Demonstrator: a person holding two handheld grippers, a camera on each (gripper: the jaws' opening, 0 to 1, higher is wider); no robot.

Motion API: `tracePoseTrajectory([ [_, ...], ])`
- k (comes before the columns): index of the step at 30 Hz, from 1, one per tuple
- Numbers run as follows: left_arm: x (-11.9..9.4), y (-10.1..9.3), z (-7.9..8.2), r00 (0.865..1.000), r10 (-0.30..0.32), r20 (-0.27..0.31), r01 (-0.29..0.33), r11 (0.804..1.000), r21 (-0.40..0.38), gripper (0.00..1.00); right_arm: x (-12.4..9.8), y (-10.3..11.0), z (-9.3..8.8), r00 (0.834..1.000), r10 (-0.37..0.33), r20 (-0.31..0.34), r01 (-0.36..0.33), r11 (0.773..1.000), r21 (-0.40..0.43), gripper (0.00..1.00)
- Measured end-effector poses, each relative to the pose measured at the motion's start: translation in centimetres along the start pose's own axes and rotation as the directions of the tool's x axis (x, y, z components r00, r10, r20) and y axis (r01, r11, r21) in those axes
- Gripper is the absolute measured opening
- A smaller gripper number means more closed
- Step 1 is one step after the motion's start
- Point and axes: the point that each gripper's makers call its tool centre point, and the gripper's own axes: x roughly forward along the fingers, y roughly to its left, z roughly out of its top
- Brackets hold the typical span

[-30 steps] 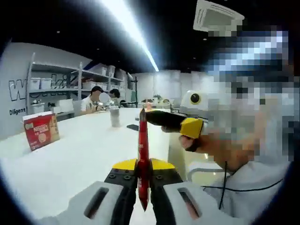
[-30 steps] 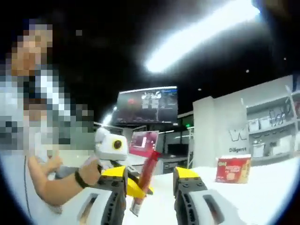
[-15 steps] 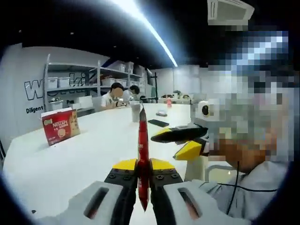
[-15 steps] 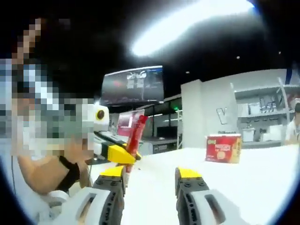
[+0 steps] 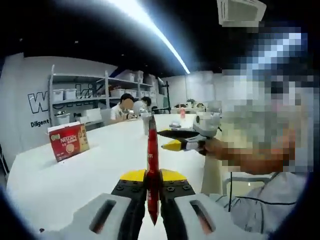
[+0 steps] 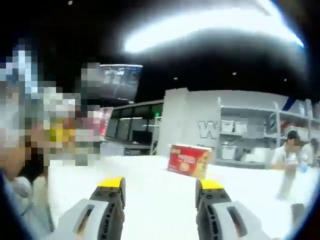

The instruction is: Tear open the coffee pouch, take out the coffee, and pour the coffee from the pouch into the cup

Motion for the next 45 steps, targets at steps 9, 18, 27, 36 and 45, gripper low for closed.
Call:
tracePoseTrajectory([
  [9, 0.5, 0.0, -0.1, 1.000, -0.001, 0.001, 0.001, 1.000, 0.020, 0.11, 0.2, -14.7, -2.5, 0.970, -0.243, -0.032, 0.243, 0.970, 0.018, 0.62],
  [18, 1.1, 0.6, -0.6, 1.000, 0.000, -0.010, 0.000, 1.000, 0.023, 0.11, -0.2, -24.4, -3.6, 0.929, -0.363, -0.071, 0.360, 0.931, -0.052, 0.58],
  [27, 1.9, 1.5, -1.7, 0.999, 0.021, -0.046, -0.020, 1.000, 0.022, 0.11, -1.9, -35.4, -4.8, 0.810, -0.574, -0.120, 0.577, 0.816, -0.009, 0.57],
  [36, 1.6, 3.1, -2.2, 0.999, 0.033, -0.010, -0.033, 0.999, -0.006, 0.11, -0.6, -42.1, -8.6, 0.776, -0.606, -0.178, 0.629, 0.767, 0.131, 0.57],
  [45, 0.9, 5.0, -2.8, 0.998, 0.062, -0.016, -0.062, 0.997, -0.044, 0.11, 0.3, -46.9, -10.7, 0.749, -0.632, -0.201, 0.659, 0.742, 0.125, 0.63],
])
